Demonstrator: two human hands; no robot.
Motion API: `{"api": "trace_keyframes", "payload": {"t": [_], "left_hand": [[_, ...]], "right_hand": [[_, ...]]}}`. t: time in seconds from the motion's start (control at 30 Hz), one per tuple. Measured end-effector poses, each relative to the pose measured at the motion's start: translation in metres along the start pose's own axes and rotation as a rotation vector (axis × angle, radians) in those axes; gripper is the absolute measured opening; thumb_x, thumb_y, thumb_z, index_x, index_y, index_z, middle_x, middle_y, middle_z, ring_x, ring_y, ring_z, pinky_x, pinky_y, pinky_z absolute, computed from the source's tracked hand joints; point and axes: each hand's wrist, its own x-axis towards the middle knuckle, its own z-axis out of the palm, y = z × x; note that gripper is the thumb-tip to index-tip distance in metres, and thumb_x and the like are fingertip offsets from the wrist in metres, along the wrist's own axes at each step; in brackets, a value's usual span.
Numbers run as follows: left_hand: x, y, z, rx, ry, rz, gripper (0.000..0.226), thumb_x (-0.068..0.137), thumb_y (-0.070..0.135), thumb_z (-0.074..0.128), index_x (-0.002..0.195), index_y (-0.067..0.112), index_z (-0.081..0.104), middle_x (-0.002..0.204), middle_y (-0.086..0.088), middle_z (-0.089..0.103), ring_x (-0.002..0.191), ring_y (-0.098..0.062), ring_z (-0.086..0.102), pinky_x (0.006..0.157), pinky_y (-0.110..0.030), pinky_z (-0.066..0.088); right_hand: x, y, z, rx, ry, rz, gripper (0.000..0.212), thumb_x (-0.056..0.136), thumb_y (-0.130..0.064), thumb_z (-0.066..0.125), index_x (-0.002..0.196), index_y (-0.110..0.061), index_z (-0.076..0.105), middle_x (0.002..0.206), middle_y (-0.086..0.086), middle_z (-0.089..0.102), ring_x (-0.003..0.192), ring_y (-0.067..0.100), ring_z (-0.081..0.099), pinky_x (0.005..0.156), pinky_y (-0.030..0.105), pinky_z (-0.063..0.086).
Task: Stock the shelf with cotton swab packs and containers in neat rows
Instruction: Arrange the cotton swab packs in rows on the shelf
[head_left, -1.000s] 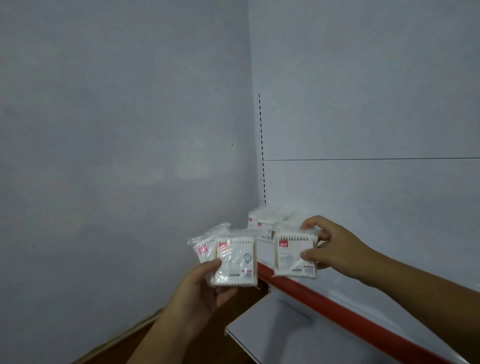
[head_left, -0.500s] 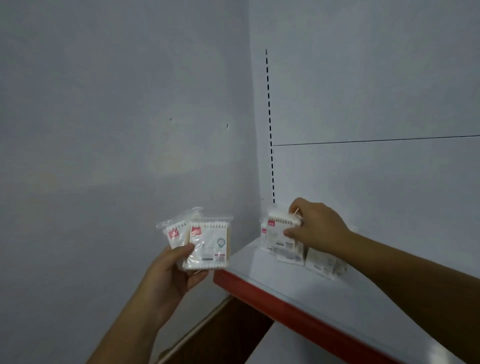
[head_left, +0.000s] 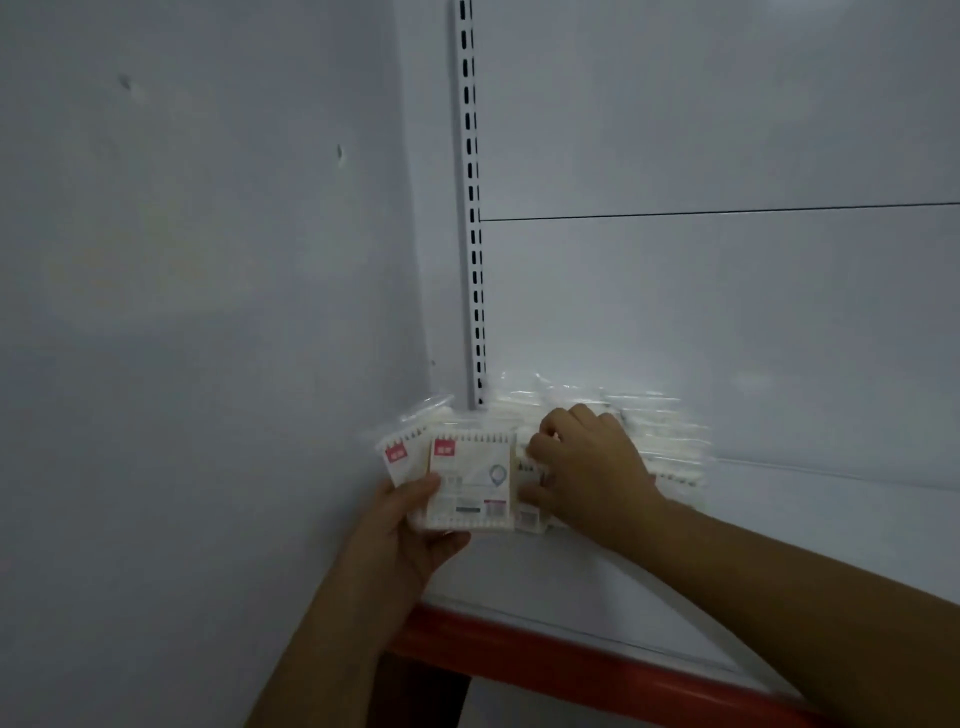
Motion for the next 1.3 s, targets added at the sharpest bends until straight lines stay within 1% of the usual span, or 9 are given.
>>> {"api": "trace_keyframes", "payload": {"t": [0.2, 0.3, 0.53, 0.73, 0.83, 0.93, 1.07, 1.17, 1.3], "left_hand": [[0.038, -0.008, 0.003, -0.105, -0.119, -0.11, 0.029, 0.07, 0.011, 0.059, 0.099, 0.009, 0.065, 0.091, -0.015, 0.074, 0.073, -0.027, 0.073, 0.052, -0.035, 0.059], [0.049, -0.019, 0.0, -0.155, -0.125, -0.123, 0.027, 0.068, 0.012, 0.059, 0.093, 0.014, 0.067, 0.089, -0.01, 0.075, 0.075, -0.024, 0.073, 0.063, -0.04, 0.058], [0.055, -0.029, -0.002, -0.132, -0.138, -0.125, 0.039, 0.064, 0.007, 0.06, 0.102, 0.006, 0.07, 0.1, -0.014, 0.074, 0.086, -0.023, 0.072, 0.075, -0.038, 0.058], [0.053, -0.029, 0.002, -0.025, -0.114, -0.096, 0.043, 0.064, 0.005, 0.061, 0.107, -0.001, 0.064, 0.097, -0.017, 0.073, 0.08, -0.024, 0.073, 0.06, -0.029, 0.059], [0.05, -0.027, 0.002, 0.013, -0.142, -0.089, 0.053, 0.057, 0.003, 0.069, 0.109, -0.004, 0.063, 0.1, -0.022, 0.072, 0.083, -0.029, 0.072, 0.062, -0.033, 0.059], [0.045, -0.027, 0.01, 0.101, -0.188, -0.057, 0.061, 0.049, 0.009, 0.089, 0.106, -0.001, 0.067, 0.099, -0.02, 0.072, 0.084, -0.03, 0.072, 0.061, -0.032, 0.058], [0.044, -0.024, 0.018, -0.004, -0.056, -0.029, 0.041, 0.069, 0.028, 0.069, 0.104, 0.007, 0.065, 0.091, -0.014, 0.075, 0.074, -0.025, 0.073, 0.049, -0.029, 0.057], [0.044, -0.022, 0.018, -0.051, -0.032, -0.137, 0.043, 0.073, 0.038, 0.056, 0.105, 0.01, 0.066, 0.097, -0.016, 0.074, 0.077, -0.03, 0.072, 0.05, -0.033, 0.059], [0.04, -0.023, 0.019, -0.018, -0.068, -0.168, 0.04, 0.084, 0.034, 0.047, 0.109, 0.008, 0.064, 0.101, -0.019, 0.072, 0.08, -0.032, 0.069, 0.054, -0.035, 0.058]], "right_hand": [[-0.027, 0.017, -0.021, 0.189, 0.182, 0.177, 0.049, 0.077, -0.05, 0.065, 0.114, -0.019, 0.065, 0.114, -0.002, 0.064, 0.107, 0.019, 0.056, 0.088, 0.038, 0.038], [-0.048, 0.028, -0.021, 0.172, -0.002, 0.234, 0.05, 0.074, -0.054, 0.071, 0.112, -0.023, 0.066, 0.12, -0.006, 0.062, 0.113, 0.016, 0.054, 0.095, 0.039, 0.041], [-0.054, 0.029, -0.002, 0.155, 0.146, 0.334, 0.037, 0.065, -0.028, 0.085, 0.096, -0.014, 0.069, 0.103, 0.002, 0.066, 0.096, 0.023, 0.06, 0.083, 0.036, 0.044], [-0.052, 0.022, -0.022, 0.299, 0.27, 0.378, 0.033, 0.076, -0.046, 0.071, 0.098, -0.022, 0.071, 0.11, -0.01, 0.063, 0.104, 0.005, 0.053, 0.091, 0.03, 0.041], [-0.044, 0.003, -0.042, 0.574, 0.148, 0.466, 0.042, 0.066, -0.074, 0.056, 0.098, -0.045, 0.056, 0.095, -0.031, 0.06, 0.087, -0.009, 0.057, 0.072, 0.01, 0.044], [-0.038, -0.009, -0.048, 0.636, -0.012, 0.418, 0.035, 0.067, -0.057, 0.073, 0.089, -0.034, 0.059, 0.082, -0.017, 0.066, 0.07, -0.001, 0.06, 0.059, 0.022, 0.05], [-0.051, 0.019, -0.064, 0.56, 0.173, 0.503, 0.024, 0.065, -0.04, 0.081, 0.074, -0.038, 0.058, 0.071, -0.019, 0.063, 0.068, -0.001, 0.058, 0.054, 0.014, 0.043], [-0.062, 0.032, -0.061, 0.35, 0.062, 0.494, 0.03, 0.067, -0.046, 0.08, 0.087, -0.043, 0.058, 0.078, -0.02, 0.055, 0.073, 0.001, 0.053, 0.06, 0.015, 0.037], [-0.058, 0.026, -0.036, 0.168, 0.098, 0.269, 0.036, 0.066, -0.037, 0.084, 0.094, -0.018, 0.074, 0.092, -0.001, 0.066, 0.086, 0.022, 0.057, 0.072, 0.028, 0.042]]}}
